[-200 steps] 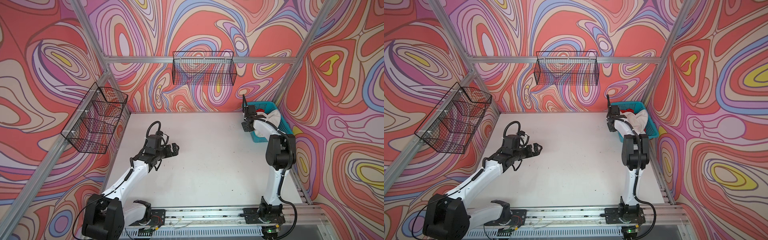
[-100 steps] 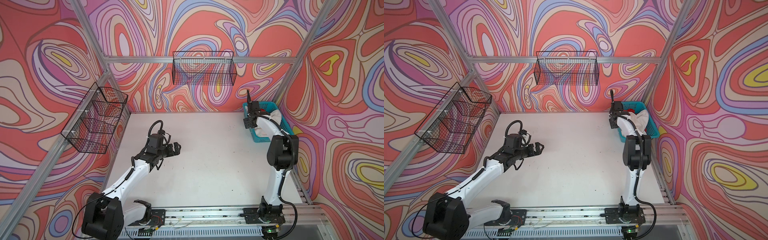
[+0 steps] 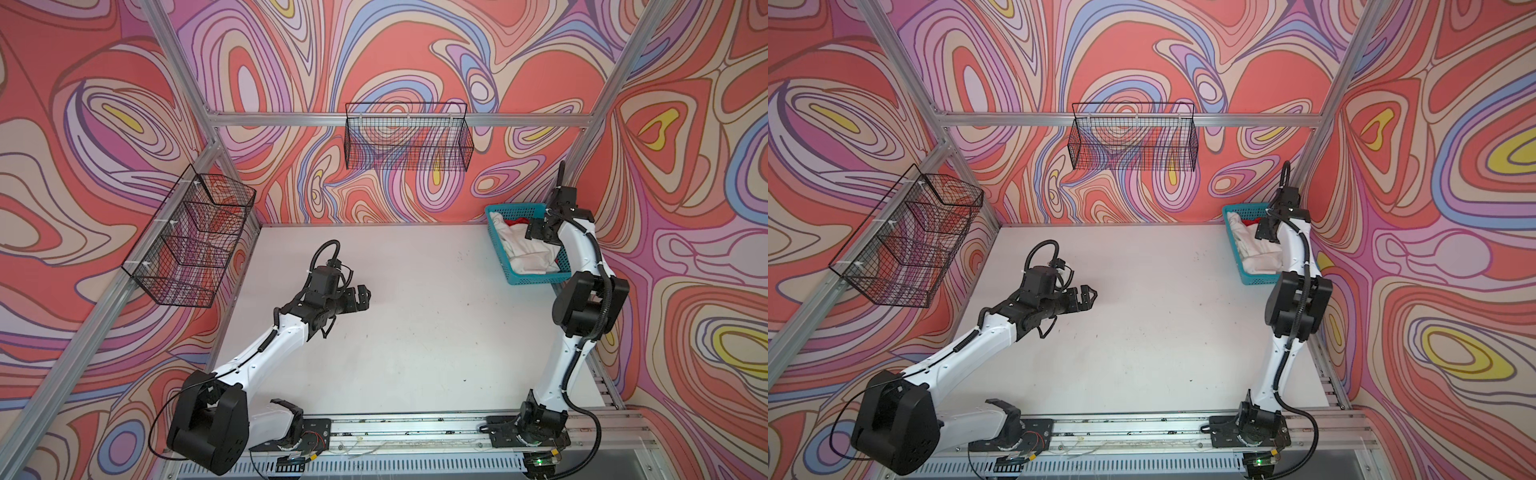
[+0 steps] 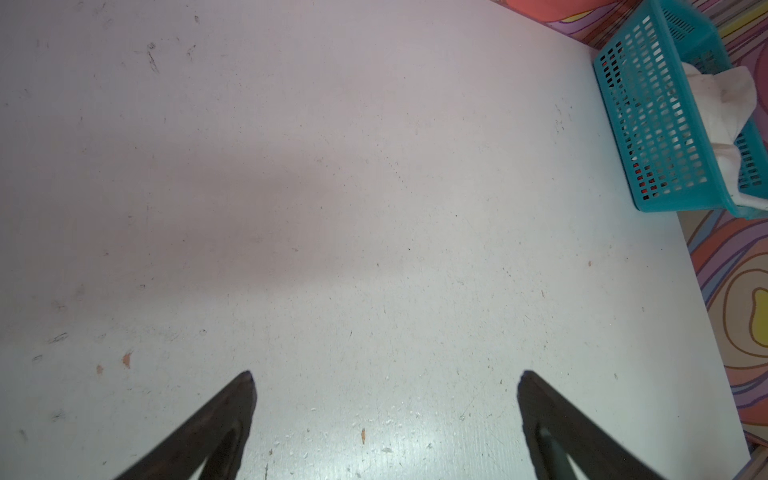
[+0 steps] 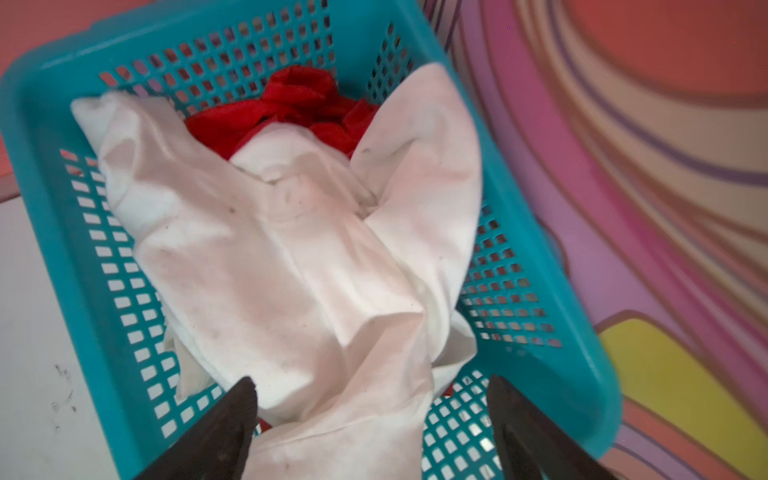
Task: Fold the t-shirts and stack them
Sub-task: 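Close the right gripper on the white t-shirt inside the basket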
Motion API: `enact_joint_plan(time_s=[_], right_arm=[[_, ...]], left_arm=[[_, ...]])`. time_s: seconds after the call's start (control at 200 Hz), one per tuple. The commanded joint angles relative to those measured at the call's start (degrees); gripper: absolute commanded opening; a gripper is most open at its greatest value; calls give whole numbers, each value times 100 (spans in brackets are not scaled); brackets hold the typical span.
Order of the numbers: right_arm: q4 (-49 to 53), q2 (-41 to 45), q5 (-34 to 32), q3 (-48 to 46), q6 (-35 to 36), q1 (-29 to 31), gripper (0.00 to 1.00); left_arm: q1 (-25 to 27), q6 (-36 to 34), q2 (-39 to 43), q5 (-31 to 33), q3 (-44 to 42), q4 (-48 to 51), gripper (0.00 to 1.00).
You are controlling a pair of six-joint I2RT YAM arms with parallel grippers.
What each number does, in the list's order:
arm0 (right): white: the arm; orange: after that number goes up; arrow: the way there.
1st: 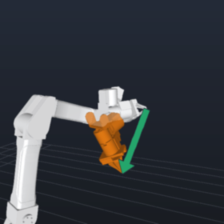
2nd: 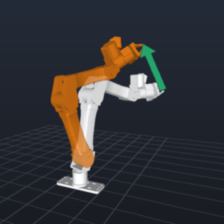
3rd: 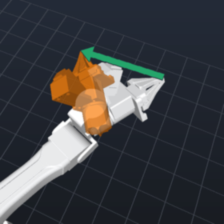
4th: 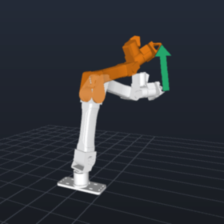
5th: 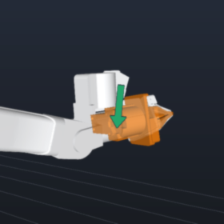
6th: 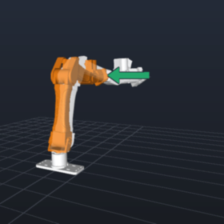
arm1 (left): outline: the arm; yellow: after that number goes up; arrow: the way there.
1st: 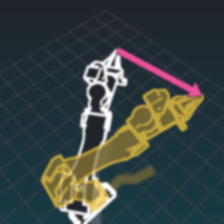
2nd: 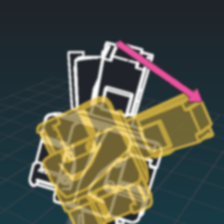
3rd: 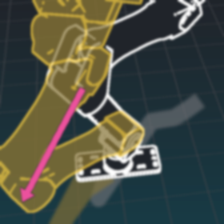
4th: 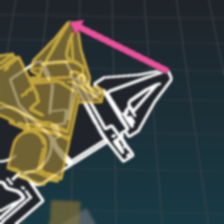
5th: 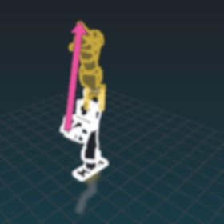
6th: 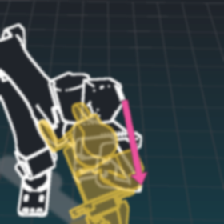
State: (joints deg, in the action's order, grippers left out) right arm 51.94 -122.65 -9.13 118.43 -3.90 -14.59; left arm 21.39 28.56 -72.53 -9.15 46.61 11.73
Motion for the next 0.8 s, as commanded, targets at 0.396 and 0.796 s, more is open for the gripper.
enact_joint_plan(time_s=[0.396, 0.796], right_arm=[[-346, -62, 1012, -1098, -214, 97, 90], [-561, 549, 1181, -1301, -539, 96, 0]], left_arm=[[142, 72, -292, 184, 240, -196, 100], [176, -96, -608, 171, 670, -87, 100]])
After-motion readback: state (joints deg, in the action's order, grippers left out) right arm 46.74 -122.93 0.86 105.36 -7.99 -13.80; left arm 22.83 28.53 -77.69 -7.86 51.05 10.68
